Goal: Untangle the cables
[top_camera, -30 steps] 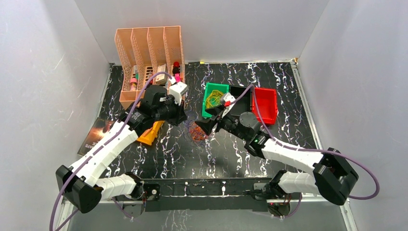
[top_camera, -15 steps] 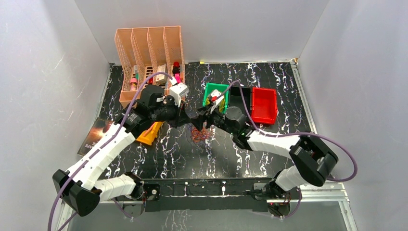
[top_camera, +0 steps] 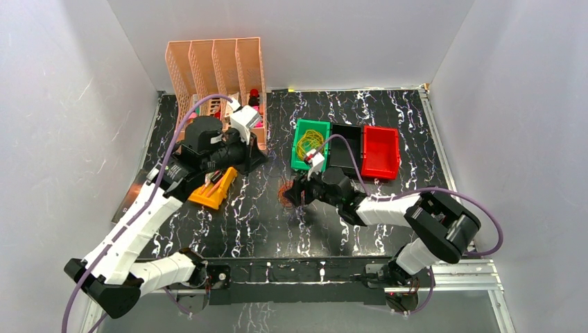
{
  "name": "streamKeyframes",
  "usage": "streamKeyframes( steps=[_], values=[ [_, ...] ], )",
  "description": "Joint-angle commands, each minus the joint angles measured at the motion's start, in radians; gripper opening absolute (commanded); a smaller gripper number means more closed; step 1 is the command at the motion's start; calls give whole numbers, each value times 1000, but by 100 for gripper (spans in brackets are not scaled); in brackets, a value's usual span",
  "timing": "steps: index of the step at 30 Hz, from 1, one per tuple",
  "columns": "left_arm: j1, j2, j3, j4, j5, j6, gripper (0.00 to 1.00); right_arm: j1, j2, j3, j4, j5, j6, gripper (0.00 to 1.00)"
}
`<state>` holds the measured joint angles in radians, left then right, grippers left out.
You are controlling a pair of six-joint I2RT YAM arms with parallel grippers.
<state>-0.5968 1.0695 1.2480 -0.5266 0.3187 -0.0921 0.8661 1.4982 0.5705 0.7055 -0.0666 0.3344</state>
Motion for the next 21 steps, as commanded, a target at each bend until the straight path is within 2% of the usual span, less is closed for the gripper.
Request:
streamKeyframes(
  steps=[1,21],
  values=[
    [5,-28,68,-14,-53,-18,0,7,-13,-63,36,11,41,68],
    [4,7,279,24,-234,16,0,7,-71,-284,24,67,71,63]
  ],
)
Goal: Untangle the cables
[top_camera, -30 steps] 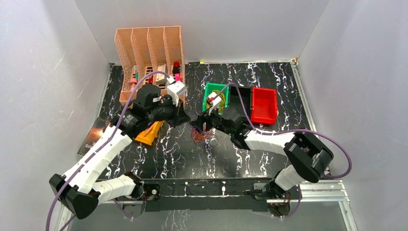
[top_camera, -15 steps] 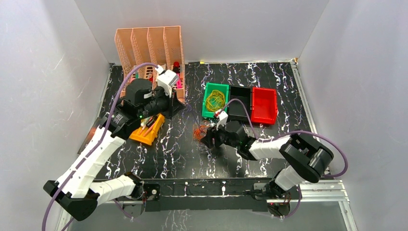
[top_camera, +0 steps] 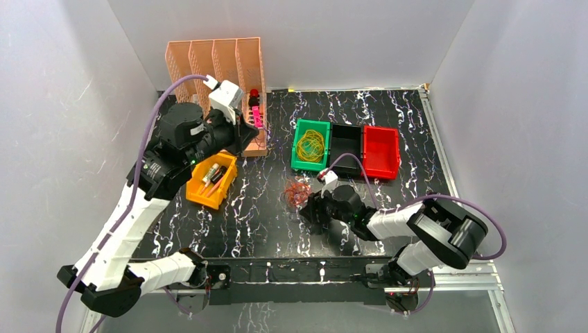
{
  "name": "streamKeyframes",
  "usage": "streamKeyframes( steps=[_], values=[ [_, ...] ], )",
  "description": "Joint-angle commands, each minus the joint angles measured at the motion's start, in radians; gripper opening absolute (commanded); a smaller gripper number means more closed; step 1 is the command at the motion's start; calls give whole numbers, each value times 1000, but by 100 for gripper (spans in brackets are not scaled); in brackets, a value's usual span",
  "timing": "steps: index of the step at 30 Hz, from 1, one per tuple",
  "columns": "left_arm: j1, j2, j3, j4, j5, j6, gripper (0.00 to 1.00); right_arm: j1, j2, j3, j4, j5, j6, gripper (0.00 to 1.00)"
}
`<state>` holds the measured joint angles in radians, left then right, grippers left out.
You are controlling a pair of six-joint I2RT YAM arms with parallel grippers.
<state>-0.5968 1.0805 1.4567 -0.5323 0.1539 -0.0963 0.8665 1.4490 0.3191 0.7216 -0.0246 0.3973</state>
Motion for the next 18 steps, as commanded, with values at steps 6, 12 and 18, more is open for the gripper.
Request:
streamKeyframes(
  steps=[6,12,18],
  values=[
    [5,2,138,83,-135,43,0,6,-31,-51,8,28,11,63],
    [5,46,226,115,-134,79,0,6,-39,-55,8,22,11,63],
    [4,91,287,119,-67,98,0,5,-192,-65,-25,5,-31,67]
  ],
)
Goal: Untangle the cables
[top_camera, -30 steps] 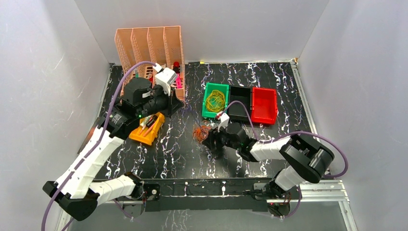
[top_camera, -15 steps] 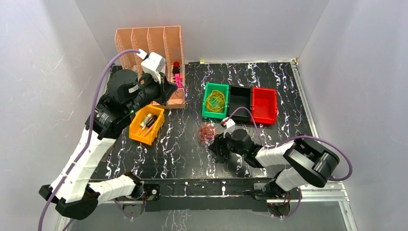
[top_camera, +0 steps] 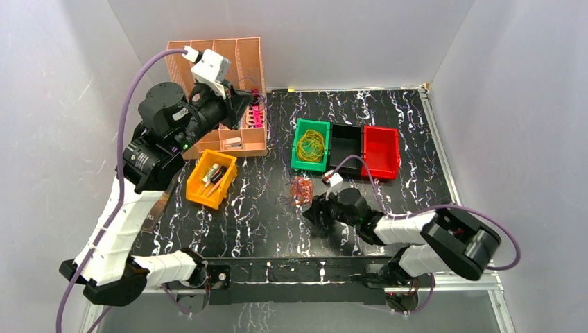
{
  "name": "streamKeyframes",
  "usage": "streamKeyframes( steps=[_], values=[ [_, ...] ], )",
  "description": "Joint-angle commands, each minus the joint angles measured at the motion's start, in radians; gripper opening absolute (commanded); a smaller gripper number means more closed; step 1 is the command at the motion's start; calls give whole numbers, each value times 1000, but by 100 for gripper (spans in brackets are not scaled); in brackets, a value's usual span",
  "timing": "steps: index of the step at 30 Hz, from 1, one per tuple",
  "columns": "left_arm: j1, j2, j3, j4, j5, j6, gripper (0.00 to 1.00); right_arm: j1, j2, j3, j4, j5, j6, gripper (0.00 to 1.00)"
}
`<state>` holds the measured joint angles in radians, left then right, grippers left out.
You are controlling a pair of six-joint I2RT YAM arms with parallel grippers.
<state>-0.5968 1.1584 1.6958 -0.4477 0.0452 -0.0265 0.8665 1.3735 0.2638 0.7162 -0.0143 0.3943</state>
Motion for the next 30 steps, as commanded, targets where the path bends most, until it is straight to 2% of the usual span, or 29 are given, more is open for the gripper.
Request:
streamKeyframes(
  steps=[1,7,11,20,25,30],
  values=[
    [4,16,52,34,51,29,0,6,-163,-8,-33,-7,-41,68],
    [5,24,68,45,73,37,0,6,-431,48,-117,44,-140,76],
    [5,21,68,55,91,37,0,6,-470,139,-69,40,-236,84],
    [4,21,72,54,118,30,0,6,-216,386,85,-142,-422,85],
    [5,23,94,46,142,24,0,6,-21,486,177,-193,-458,84],
    [4,22,121,43,150,22,0,4,115,550,168,-230,-428,74]
  ],
)
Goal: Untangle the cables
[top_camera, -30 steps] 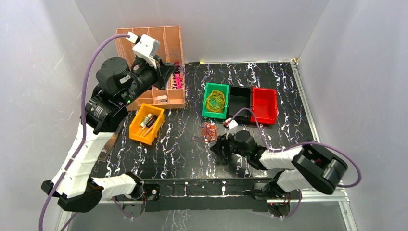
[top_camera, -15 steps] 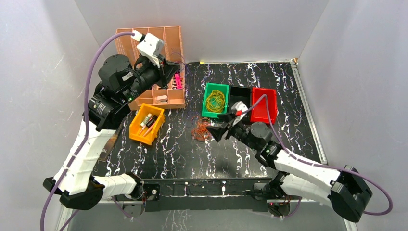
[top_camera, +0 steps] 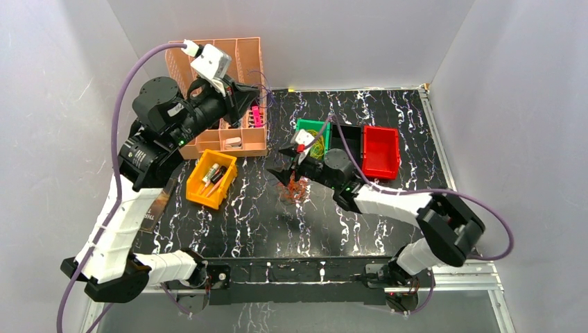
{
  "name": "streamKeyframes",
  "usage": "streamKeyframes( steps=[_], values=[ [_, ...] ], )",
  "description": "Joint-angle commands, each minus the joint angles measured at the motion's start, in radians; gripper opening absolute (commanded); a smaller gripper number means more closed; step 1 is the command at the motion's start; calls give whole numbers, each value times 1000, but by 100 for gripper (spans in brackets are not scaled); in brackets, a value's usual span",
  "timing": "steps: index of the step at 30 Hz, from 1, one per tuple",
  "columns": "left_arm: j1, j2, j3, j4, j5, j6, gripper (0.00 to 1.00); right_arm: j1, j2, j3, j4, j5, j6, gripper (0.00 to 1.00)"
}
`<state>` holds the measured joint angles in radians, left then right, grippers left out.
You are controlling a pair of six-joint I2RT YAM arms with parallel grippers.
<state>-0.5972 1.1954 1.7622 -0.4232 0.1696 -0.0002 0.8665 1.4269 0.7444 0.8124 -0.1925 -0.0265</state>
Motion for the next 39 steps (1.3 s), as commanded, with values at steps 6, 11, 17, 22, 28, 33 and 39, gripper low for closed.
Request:
streamKeyframes(
  steps=[6,11,17,22,28,33,39],
  values=[
    [5,6,125,11,30,-3,0,0,144,57,41,-86,50,53],
    [4,27,165,22,0,4,0,0,144,-72,71,-100,138,40],
    [5,50,187,46,-38,12,0,4,131,-297,193,-83,271,37],
    [5,58,190,64,-61,22,0,6,101,-448,236,-44,313,37],
    [5,77,222,73,-88,42,0,6,71,-527,205,-15,313,37],
    [5,98,282,106,-156,84,0,6,92,-572,228,-5,326,36],
    [5,121,345,178,-236,153,0,6,117,-606,262,-4,351,25]
  ],
)
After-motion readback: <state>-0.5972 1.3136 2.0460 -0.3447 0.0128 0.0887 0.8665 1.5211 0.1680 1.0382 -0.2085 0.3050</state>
